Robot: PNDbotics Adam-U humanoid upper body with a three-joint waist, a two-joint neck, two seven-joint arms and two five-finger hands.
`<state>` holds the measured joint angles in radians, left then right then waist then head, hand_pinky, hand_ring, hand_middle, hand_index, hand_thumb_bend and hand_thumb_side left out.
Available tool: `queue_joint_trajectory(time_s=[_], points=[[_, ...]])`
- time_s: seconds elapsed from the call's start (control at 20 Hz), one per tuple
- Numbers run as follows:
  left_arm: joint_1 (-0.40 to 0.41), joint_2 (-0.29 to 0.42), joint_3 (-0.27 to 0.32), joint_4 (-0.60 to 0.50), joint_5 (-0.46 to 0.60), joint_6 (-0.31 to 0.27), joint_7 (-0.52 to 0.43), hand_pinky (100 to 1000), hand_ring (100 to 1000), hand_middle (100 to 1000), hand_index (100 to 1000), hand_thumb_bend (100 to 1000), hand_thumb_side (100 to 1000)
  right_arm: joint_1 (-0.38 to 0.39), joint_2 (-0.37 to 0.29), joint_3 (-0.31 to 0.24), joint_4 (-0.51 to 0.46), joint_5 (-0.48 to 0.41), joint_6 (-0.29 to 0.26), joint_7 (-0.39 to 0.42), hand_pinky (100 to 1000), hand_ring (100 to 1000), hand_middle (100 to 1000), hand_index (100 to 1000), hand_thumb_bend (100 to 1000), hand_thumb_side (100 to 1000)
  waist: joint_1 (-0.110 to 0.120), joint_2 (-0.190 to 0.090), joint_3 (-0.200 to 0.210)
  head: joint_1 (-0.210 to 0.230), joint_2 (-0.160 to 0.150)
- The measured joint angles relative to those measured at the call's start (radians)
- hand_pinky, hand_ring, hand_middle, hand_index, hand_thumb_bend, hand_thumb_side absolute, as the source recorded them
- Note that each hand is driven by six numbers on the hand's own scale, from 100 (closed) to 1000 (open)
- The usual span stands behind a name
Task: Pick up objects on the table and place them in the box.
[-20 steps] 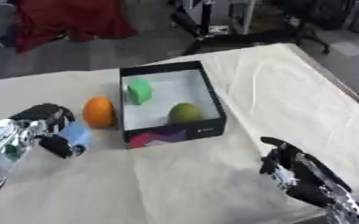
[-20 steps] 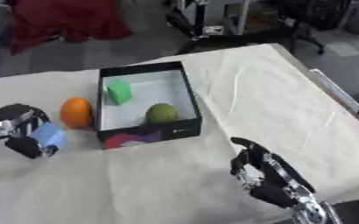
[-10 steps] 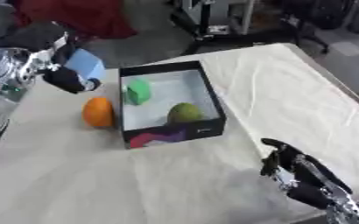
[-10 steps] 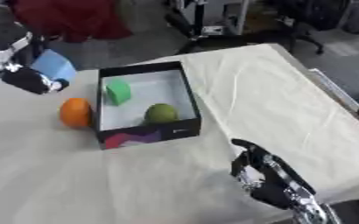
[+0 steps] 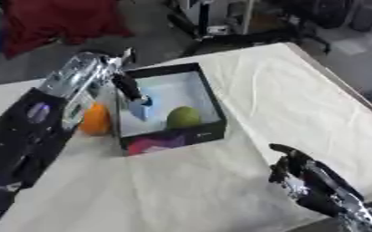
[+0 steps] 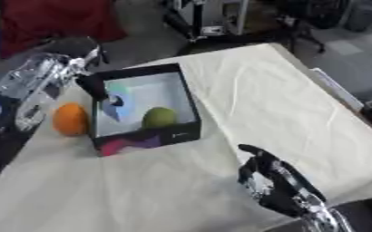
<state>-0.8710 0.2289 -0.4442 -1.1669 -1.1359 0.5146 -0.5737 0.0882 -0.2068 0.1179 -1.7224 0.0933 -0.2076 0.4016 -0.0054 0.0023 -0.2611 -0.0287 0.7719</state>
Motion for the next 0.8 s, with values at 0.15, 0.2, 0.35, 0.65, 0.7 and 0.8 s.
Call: queue_joint_trajectory(time_s=[0.15,0.2,0.35,0.65,0.7,0.8], points=[[0.001,-0.022,0.015,0.064,0.000,-0.003,0.079,674,634,710,835,1000,461,0.000,0.000,0.000,0.000,-0.002,0.000,0.000,837,556,483,924,100,470,0.000,0.000,0.001,-0.004,0.000],[0.002,-0.019,0.019,0.064,0.002,-0.005,0.097,672,630,707,834,1000,457,0.000,0.000,0.000,0.000,-0.002,0.000,0.000,837,556,483,924,100,470,0.000,0.000,0.002,-0.005,0.000],[0.001,0.016,0.036,0.019,0.027,-0.001,0.115,659,616,697,831,1000,452,0.000,0.000,0.000,0.000,-0.002,0.000,0.000,837,556,483,924,100,470,0.000,0.000,0.006,-0.011,0.000],[-0.011,0.145,0.095,-0.090,0.067,0.030,0.057,691,634,709,831,921,396,0.001,0.000,0.000,0.000,-0.002,0.001,0.000,836,556,483,924,100,470,0.000,0.000,0.022,-0.018,0.000],[-0.012,0.165,0.105,-0.080,0.068,0.032,0.026,697,636,710,828,896,380,0.001,0.000,-0.001,0.000,-0.002,0.001,-0.001,836,557,483,924,100,470,0.000,0.000,0.022,-0.019,0.000],[-0.014,0.189,0.122,-0.029,0.061,0.033,-0.033,705,648,715,825,875,350,0.001,0.000,-0.001,0.000,-0.002,0.002,-0.001,836,557,483,924,100,470,0.000,0.000,0.023,-0.022,0.000]])
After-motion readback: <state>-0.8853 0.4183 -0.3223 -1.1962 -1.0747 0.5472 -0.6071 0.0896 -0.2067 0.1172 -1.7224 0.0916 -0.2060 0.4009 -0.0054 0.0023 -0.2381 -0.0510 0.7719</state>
